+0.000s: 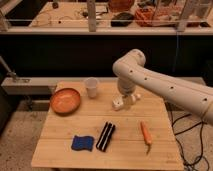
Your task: Move the arm in a circular motion
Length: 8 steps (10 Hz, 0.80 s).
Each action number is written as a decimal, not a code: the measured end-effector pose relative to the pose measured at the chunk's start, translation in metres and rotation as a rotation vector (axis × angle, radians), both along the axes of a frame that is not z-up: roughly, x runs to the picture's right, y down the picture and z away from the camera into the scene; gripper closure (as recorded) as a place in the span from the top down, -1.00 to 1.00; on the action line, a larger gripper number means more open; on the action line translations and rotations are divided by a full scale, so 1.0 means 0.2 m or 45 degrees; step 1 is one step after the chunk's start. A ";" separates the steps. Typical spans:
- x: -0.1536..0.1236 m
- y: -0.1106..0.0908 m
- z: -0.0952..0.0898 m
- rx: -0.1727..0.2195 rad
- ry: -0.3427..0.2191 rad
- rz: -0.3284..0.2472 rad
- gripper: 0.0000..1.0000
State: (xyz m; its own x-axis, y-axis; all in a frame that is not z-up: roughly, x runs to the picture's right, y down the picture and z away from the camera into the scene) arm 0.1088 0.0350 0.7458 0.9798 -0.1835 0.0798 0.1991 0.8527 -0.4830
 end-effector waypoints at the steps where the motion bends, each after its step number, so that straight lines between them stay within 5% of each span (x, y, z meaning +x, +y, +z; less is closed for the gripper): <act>1: 0.02 0.00 0.00 0.001 0.000 0.005 0.60; 8: 0.33 0.05 0.01 0.005 0.004 0.073 0.60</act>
